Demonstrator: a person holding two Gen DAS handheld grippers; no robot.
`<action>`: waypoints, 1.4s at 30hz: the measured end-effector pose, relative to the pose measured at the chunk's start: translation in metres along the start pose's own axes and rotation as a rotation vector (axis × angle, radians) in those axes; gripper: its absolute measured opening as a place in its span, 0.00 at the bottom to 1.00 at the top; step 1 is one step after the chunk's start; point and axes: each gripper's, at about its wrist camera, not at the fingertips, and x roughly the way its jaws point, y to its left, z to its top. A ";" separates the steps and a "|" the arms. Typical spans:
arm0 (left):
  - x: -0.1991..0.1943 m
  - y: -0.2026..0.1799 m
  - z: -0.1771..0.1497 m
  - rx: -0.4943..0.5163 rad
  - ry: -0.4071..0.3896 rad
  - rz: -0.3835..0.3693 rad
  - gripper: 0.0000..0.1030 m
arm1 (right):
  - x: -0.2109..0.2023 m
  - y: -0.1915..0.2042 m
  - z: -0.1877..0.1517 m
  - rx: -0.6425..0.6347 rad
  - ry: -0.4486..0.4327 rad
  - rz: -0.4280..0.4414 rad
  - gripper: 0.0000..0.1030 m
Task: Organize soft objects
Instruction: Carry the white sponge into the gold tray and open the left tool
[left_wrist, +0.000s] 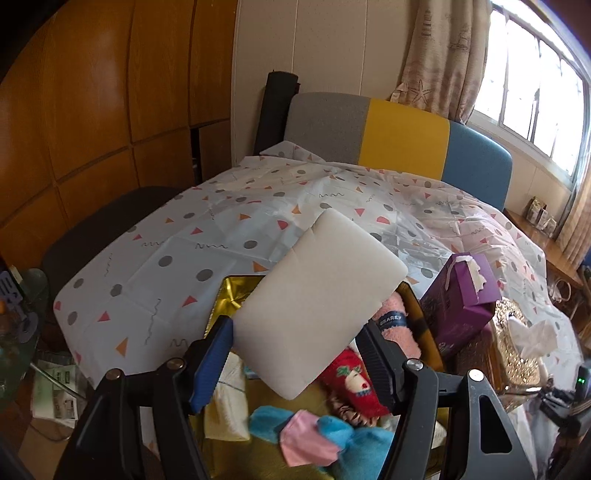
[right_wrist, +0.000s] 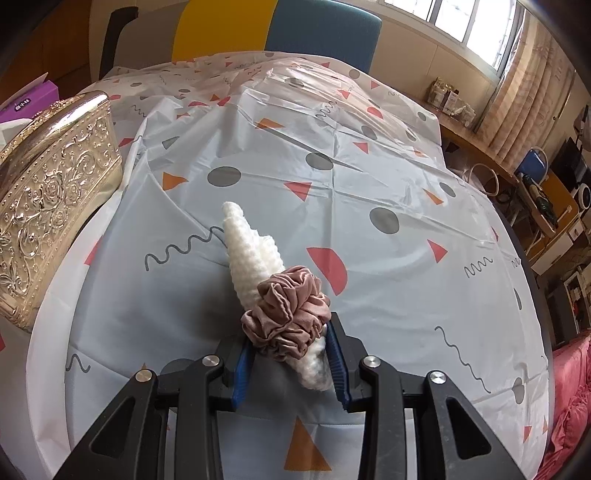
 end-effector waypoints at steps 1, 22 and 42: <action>-0.003 0.002 -0.003 0.003 -0.003 0.005 0.67 | 0.000 0.000 0.000 0.001 -0.003 -0.002 0.35; -0.010 0.028 -0.041 -0.015 0.048 0.032 0.67 | 0.000 0.005 -0.004 -0.015 -0.038 -0.038 0.34; 0.033 0.044 -0.053 -0.102 0.189 -0.008 0.67 | 0.002 0.005 -0.001 -0.019 -0.026 -0.035 0.34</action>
